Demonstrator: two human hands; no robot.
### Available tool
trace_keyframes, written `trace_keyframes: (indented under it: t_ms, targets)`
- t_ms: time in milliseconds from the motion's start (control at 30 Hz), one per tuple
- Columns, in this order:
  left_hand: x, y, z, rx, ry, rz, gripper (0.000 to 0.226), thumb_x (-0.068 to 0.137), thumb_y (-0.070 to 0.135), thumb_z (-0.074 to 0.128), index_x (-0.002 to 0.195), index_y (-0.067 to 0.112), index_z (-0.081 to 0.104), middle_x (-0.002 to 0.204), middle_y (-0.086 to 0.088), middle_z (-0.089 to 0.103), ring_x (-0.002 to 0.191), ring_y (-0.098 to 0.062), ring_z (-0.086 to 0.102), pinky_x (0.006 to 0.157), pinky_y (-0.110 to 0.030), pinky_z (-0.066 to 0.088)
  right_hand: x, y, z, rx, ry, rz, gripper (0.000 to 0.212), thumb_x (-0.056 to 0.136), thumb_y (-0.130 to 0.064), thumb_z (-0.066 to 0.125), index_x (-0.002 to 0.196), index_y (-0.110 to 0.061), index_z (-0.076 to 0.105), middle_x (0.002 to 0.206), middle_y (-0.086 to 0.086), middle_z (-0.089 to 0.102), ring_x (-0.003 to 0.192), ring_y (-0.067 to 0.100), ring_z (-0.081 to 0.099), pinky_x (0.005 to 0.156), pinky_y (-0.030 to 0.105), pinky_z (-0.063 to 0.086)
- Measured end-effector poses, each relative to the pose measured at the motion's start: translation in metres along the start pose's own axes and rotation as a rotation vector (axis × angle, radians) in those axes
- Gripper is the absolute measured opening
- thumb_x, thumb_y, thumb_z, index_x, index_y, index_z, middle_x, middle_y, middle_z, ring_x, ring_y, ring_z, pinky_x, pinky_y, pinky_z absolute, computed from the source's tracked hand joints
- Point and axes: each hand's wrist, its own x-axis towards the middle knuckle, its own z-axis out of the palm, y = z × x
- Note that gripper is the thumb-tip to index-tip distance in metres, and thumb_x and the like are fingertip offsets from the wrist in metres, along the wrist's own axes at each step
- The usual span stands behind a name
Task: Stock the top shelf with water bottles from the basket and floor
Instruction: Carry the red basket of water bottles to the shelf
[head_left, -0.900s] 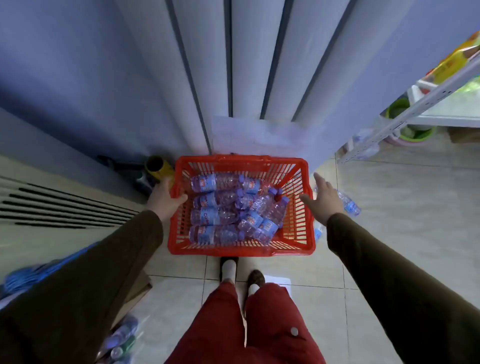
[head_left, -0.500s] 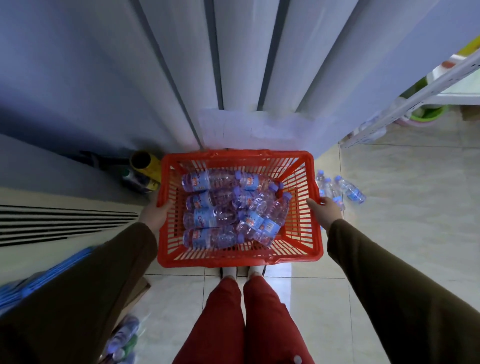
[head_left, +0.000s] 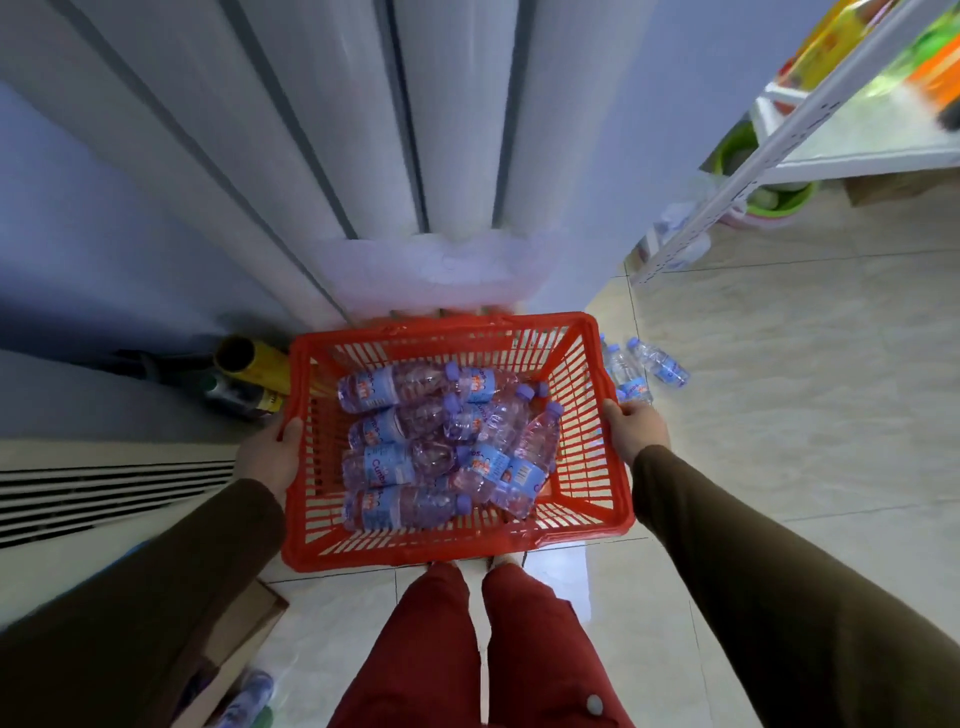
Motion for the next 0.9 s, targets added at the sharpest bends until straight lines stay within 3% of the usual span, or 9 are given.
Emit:
trace_keyframes:
  t_ms: [100, 233, 333, 400, 500, 600, 733, 900]
  targets:
    - [-0.023, 0.019, 0.021, 0.118, -0.002, 0.071, 0.035, 0.107, 0.043, 0.04, 0.123, 0.021, 0.062, 0.081, 0.004, 0.063, 0.07, -0.012, 0.06, 0.059, -0.025, 0.04, 0.001, 0.028, -0.038, -0.03, 0.016, 0.014, 0.038, 0.108, -0.045, 0.05, 0.1, -0.012, 0.069, 0.081, 0.001, 0.073, 0.064, 0.013, 0.068, 0.063, 0.025, 0.049]
    - [-0.047, 0.047, 0.067, 0.277, -0.037, 0.097, 0.054, 0.1, 0.062, 0.034, 0.108, 0.021, 0.068, 0.121, -0.011, 0.066, 0.098, -0.031, 0.066, 0.09, -0.046, 0.052, 0.015, 0.081, -0.1, -0.03, 0.074, 0.032, 0.036, 0.106, -0.039, 0.058, 0.086, -0.013, 0.075, 0.101, 0.017, 0.078, 0.087, 0.031, 0.071, 0.082, 0.036, 0.054]
    - [-0.089, 0.079, 0.119, 0.337, -0.056, 0.159, 0.045, 0.105, 0.05, 0.037, 0.1, 0.017, 0.066, 0.097, -0.008, 0.066, 0.079, -0.025, 0.059, 0.081, -0.036, 0.044, 0.03, 0.127, -0.154, 0.026, 0.113, 0.066, 0.036, 0.104, -0.039, 0.062, 0.103, -0.008, 0.081, 0.116, 0.021, 0.078, 0.108, 0.036, 0.073, 0.096, 0.039, 0.054]
    - [-0.111, 0.096, 0.158, 0.35, -0.061, 0.22, 0.047, 0.106, 0.044, 0.04, 0.104, 0.008, 0.07, 0.1, -0.014, 0.069, 0.086, -0.03, 0.061, 0.08, -0.035, 0.041, 0.046, 0.157, -0.193, 0.054, 0.135, 0.078, 0.04, 0.103, -0.041, 0.063, 0.113, -0.007, 0.08, 0.117, 0.021, 0.078, 0.109, 0.036, 0.074, 0.098, 0.04, 0.055]
    - [-0.142, 0.124, 0.219, 0.343, -0.061, 0.27, 0.049, 0.106, 0.042, 0.043, 0.107, 0.003, 0.073, 0.11, -0.023, 0.071, 0.102, -0.039, 0.066, 0.081, -0.038, 0.044, 0.087, 0.206, -0.255, 0.102, 0.123, 0.087, 0.048, 0.098, -0.052, 0.062, 0.112, -0.009, 0.08, 0.114, 0.019, 0.079, 0.107, 0.036, 0.075, 0.101, 0.046, 0.058]
    - [-0.171, 0.16, 0.279, 0.359, -0.045, 0.291, 0.052, 0.105, 0.044, 0.044, 0.104, 0.001, 0.073, 0.109, -0.027, 0.071, 0.103, -0.042, 0.066, 0.087, -0.043, 0.049, 0.14, 0.253, -0.317, 0.083, 0.136, 0.08, 0.057, 0.094, -0.059, 0.058, 0.108, -0.008, 0.08, 0.113, 0.02, 0.079, 0.105, 0.039, 0.075, 0.1, 0.051, 0.058]
    - [-0.201, 0.207, 0.352, 0.345, -0.033, 0.334, 0.055, 0.103, 0.047, 0.045, 0.098, 0.001, 0.074, 0.105, -0.029, 0.072, 0.101, -0.043, 0.067, 0.087, -0.044, 0.05, 0.161, 0.266, -0.402, 0.098, 0.16, 0.093, 0.054, 0.097, -0.058, 0.056, 0.11, -0.011, 0.079, 0.114, 0.016, 0.079, 0.104, 0.04, 0.074, 0.102, 0.053, 0.057]
    - [-0.216, 0.266, 0.439, 0.338, -0.043, 0.345, 0.053, 0.104, 0.041, 0.046, 0.089, -0.002, 0.073, 0.098, -0.032, 0.071, 0.099, -0.045, 0.066, 0.079, -0.042, 0.046, 0.266, 0.307, -0.479, 0.122, 0.165, 0.109, 0.076, 0.074, -0.076, 0.052, 0.107, -0.014, 0.08, 0.111, 0.015, 0.08, 0.102, 0.04, 0.076, 0.101, 0.056, 0.058]
